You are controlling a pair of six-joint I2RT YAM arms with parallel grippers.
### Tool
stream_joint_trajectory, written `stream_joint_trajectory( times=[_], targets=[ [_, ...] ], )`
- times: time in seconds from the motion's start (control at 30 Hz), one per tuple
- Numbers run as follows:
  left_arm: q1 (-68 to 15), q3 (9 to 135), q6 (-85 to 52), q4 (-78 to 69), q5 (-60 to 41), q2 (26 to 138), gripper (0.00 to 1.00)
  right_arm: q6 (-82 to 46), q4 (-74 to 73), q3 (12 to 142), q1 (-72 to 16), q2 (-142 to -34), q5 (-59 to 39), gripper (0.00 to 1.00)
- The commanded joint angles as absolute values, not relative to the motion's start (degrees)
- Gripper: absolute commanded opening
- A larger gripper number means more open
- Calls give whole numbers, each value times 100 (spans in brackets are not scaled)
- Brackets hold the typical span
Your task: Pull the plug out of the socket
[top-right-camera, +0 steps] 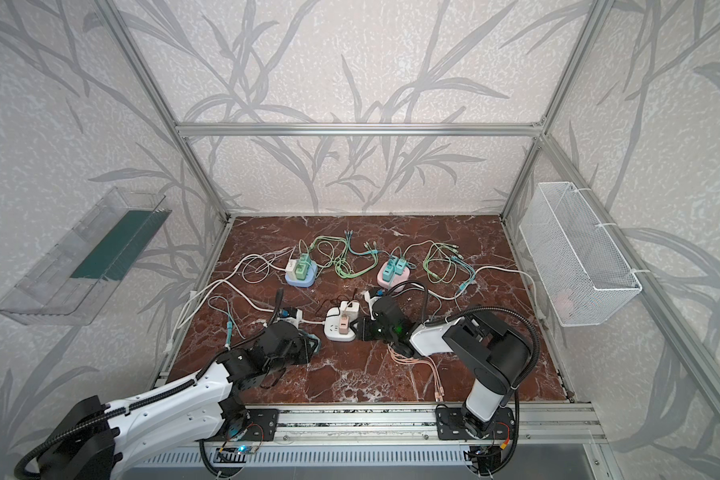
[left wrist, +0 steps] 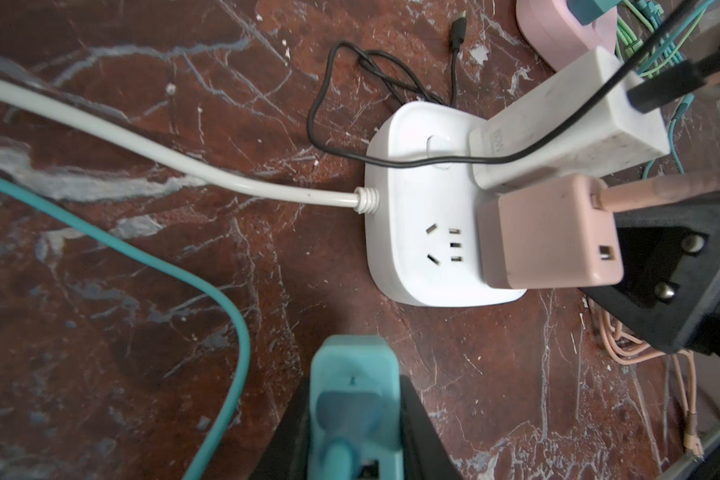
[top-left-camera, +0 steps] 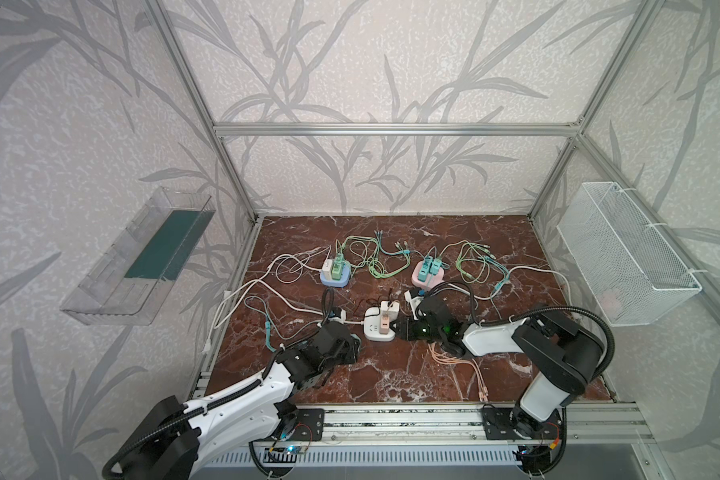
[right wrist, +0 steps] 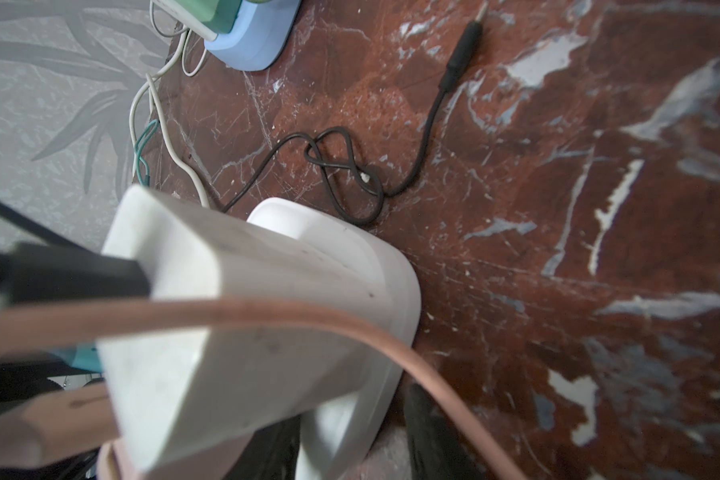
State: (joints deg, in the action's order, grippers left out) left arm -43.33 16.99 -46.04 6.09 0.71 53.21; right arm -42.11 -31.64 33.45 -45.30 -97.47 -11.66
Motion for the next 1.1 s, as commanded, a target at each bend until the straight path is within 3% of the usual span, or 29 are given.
stream_joint_trajectory(
  times=[0.0, 0.53, 0.77, 0.9, 1.07],
  targets=[
    [-4237, 1600, -4791, 172, -400, 5446, 24, -4144, -2812, 3176, -4482, -9826, -1107, 42],
    [-4061, 1197, -5192, -309, -826, 5375, 29, -4231, -2932, 3138, -4482, -9889, -1180, 42],
    [-4035, 1169, -5301, 93, -675, 5170, 41, -4241, -2969, 3125, -4482, -9896, -1213, 42],
    [-4030, 1136, -5359, 294, -595, 5009, 56, -4236, -2979, 3122, -4482, -9871, -1223, 42],
    [-4026, 1254, -5444, 880, -281, 4721, 65, -4246, -2988, 3112, -4482, -9861, -1240, 42]
  ],
)
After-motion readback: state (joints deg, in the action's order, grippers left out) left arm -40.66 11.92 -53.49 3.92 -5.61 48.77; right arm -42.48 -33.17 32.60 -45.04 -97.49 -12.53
